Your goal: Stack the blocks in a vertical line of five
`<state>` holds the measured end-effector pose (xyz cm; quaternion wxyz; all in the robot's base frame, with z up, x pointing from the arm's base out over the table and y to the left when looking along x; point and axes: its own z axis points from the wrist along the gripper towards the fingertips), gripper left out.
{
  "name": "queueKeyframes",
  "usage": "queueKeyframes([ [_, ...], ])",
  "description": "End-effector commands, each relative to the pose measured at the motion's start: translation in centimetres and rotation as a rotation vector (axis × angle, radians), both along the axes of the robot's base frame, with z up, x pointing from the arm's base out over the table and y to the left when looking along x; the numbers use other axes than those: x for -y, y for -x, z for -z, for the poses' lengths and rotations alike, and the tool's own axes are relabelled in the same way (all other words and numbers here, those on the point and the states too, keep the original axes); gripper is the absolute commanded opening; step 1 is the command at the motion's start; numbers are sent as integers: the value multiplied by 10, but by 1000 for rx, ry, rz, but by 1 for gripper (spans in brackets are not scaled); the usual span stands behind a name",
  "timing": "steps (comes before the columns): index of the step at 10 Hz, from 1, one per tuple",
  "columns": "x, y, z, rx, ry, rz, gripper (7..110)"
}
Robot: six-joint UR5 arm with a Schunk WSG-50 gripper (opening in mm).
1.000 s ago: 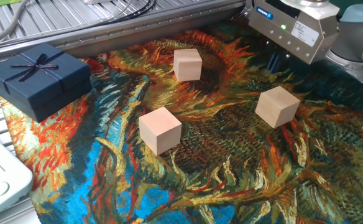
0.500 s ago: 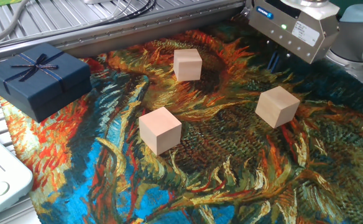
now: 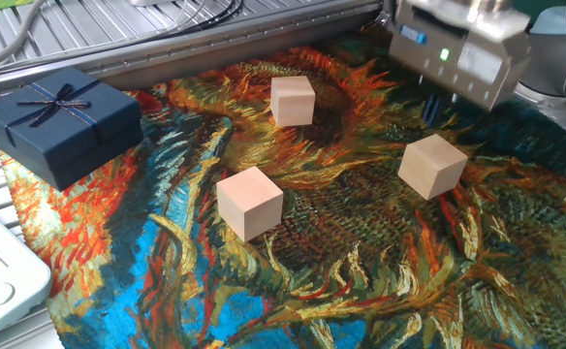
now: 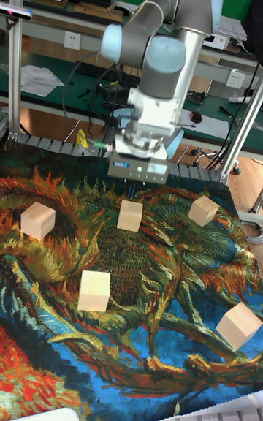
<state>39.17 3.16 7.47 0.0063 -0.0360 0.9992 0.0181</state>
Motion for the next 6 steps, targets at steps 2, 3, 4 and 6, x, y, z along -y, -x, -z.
queueKeyframes([
  [2, 5, 13, 44, 0, -47, -4, 44],
  [3, 9, 16, 34, 7, -37, -22, 44],
  [4, 9, 17, 11, 5, -33, -34, 44],
  [6, -6, 12, -10, -15, -35, 14, 88],
])
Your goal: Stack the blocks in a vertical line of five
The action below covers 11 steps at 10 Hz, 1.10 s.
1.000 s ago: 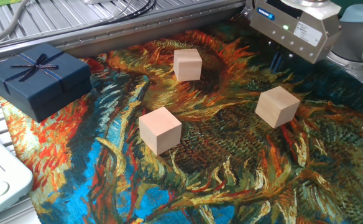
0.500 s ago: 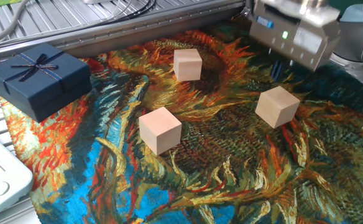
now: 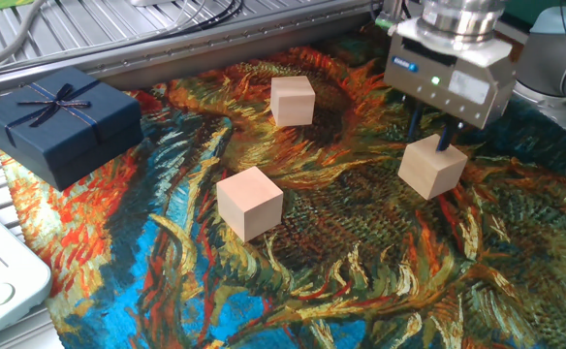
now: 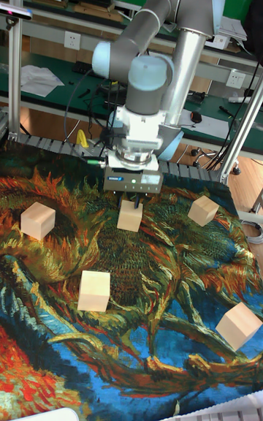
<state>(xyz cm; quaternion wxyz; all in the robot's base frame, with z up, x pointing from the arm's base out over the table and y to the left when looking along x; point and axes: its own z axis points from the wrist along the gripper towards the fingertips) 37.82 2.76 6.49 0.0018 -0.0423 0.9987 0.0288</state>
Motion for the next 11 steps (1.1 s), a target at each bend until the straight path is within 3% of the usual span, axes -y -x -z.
queueKeyframes([
  [1, -26, -5, -26, 2, -34, 67, 88],
  [2, -41, -11, -31, 20, -54, 96, 88],
  [3, -41, -16, -25, 19, -40, 96, 88],
  [5, -16, -17, 9, 16, 50, 81, 88],
  [7, -1, -3, 32, -2, 101, 70, 88],
  [9, -11, 3, 30, -13, 97, 87, 88],
  [11, -20, -3, 35, -5, 52, 107, 88],
])
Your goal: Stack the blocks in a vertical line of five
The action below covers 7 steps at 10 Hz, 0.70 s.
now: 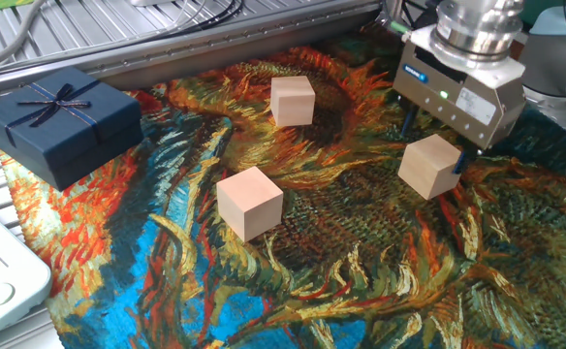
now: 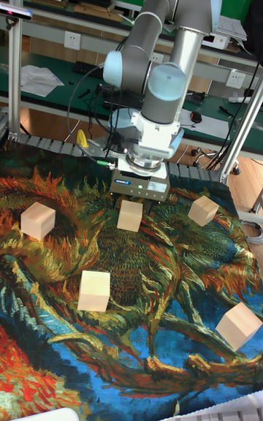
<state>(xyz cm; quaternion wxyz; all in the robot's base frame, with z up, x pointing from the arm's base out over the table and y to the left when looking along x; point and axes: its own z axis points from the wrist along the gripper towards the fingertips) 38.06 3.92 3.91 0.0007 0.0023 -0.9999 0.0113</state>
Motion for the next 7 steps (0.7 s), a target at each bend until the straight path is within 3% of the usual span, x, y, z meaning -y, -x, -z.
queueKeyframes([
  [1, -8, -3, 12, 0, -28, 48, 88],
  [5, -6, -3, 18, -13, -38, 119, 88],
  [6, -9, 3, 18, -40, -52, 122, 66],
  [7, -11, 14, 19, -80, -53, 130, 66],
])
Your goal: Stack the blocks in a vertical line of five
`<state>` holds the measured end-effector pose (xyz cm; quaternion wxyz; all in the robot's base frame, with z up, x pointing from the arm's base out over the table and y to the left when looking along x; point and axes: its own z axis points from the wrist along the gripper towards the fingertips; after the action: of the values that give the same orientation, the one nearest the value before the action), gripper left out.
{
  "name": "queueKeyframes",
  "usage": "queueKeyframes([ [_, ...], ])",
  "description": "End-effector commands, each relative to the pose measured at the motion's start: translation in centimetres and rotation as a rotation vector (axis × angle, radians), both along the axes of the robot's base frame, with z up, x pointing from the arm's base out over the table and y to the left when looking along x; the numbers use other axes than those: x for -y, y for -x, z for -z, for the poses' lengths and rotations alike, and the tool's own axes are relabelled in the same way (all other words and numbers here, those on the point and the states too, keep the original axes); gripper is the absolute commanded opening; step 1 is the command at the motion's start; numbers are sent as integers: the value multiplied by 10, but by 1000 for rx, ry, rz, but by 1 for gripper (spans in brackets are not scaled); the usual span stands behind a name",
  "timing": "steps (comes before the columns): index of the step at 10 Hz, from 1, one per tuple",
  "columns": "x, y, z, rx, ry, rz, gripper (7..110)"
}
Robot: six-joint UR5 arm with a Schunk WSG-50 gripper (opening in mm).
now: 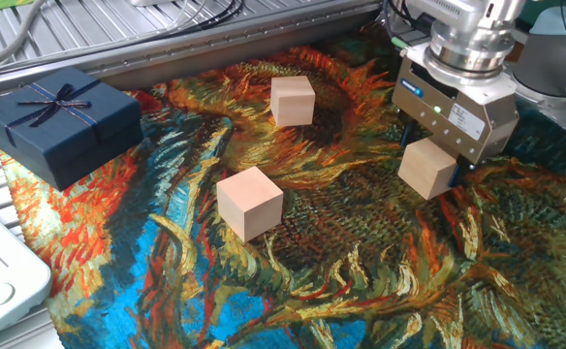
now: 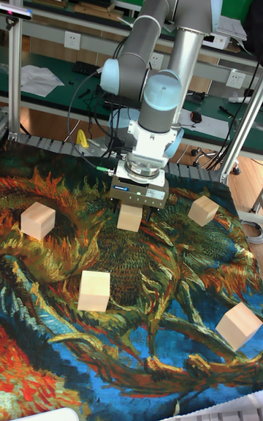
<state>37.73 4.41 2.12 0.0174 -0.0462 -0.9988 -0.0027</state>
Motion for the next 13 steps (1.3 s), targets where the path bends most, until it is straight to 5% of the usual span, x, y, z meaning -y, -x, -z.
queueKeyframes([
  [1, -4, 16, 4, -54, -20, 31, 66],
  [5, 7, 23, 11, -54, -4, -9, 66],
  [11, -2, -5, 11, 49, -40, 11, 66],
  [13, -4, -4, 12, 47, -45, 12, 66],
])
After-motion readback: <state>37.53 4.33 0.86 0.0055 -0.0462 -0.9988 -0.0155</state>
